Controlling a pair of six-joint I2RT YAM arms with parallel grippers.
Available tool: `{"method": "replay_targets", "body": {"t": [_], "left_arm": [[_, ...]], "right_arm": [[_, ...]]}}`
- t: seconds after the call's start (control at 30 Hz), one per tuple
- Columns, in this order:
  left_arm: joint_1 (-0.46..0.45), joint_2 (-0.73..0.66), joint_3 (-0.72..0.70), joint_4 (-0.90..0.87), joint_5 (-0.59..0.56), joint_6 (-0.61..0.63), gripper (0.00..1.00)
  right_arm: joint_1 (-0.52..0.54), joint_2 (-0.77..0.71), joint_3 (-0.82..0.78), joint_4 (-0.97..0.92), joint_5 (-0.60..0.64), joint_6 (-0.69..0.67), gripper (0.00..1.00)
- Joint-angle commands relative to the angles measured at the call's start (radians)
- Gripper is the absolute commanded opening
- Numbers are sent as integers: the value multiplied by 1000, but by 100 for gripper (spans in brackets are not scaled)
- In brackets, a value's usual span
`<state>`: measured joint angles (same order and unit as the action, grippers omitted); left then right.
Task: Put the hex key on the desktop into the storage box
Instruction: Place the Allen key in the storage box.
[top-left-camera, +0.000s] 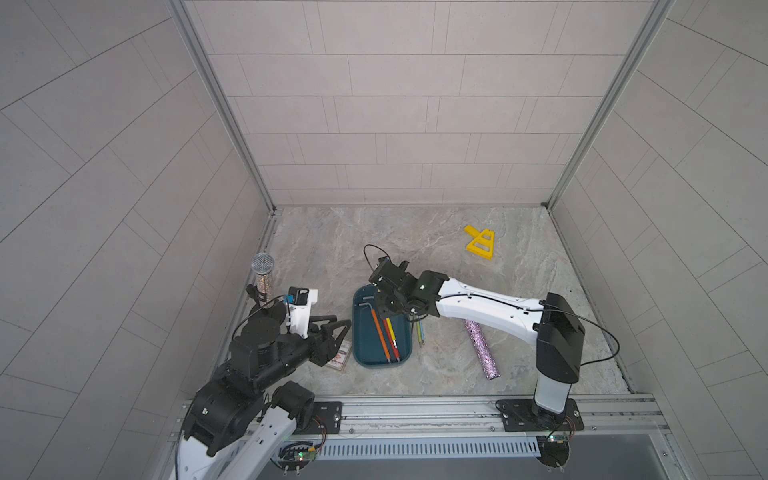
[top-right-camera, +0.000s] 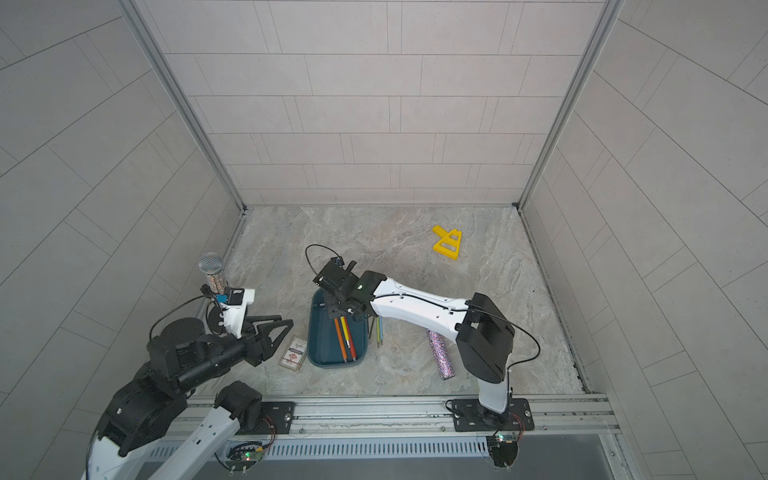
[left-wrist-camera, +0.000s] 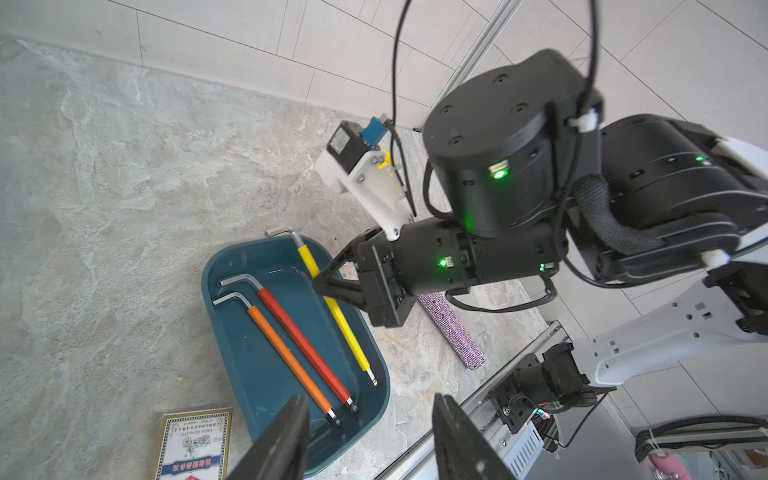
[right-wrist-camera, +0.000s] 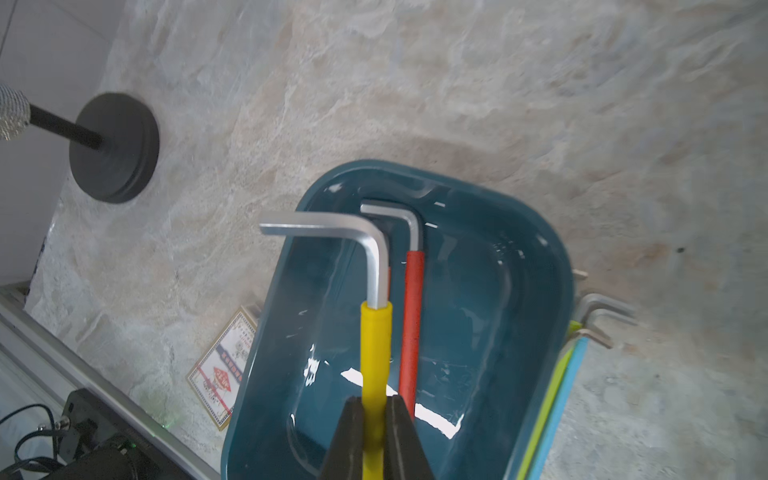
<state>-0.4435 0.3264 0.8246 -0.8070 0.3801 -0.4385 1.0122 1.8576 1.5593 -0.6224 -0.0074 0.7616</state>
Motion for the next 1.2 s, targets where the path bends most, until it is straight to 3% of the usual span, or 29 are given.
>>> {"method": "replay_targets", "body": {"t": [0.0, 0.37, 0.77, 0.97, 1.17], "left_arm": [[2, -15, 14, -29, -5, -9, 55], [2, -41, -2, -8, -1, 0, 55], [3, -45, -7, 2, 8, 1, 55], [5, -48, -7, 3, 9, 2, 54], [5, -47, -7, 4, 8, 2, 54]], "right_arm": [[1, 40, 36, -48, -46, 0, 0], [-4, 220, 130, -131, -50, 8, 0], [-15, 303, 174, -182, -35, -9, 0], [-15, 310, 178, -186, -30, -13, 23], [-16, 306, 183, -188, -27, -13, 27]]}}
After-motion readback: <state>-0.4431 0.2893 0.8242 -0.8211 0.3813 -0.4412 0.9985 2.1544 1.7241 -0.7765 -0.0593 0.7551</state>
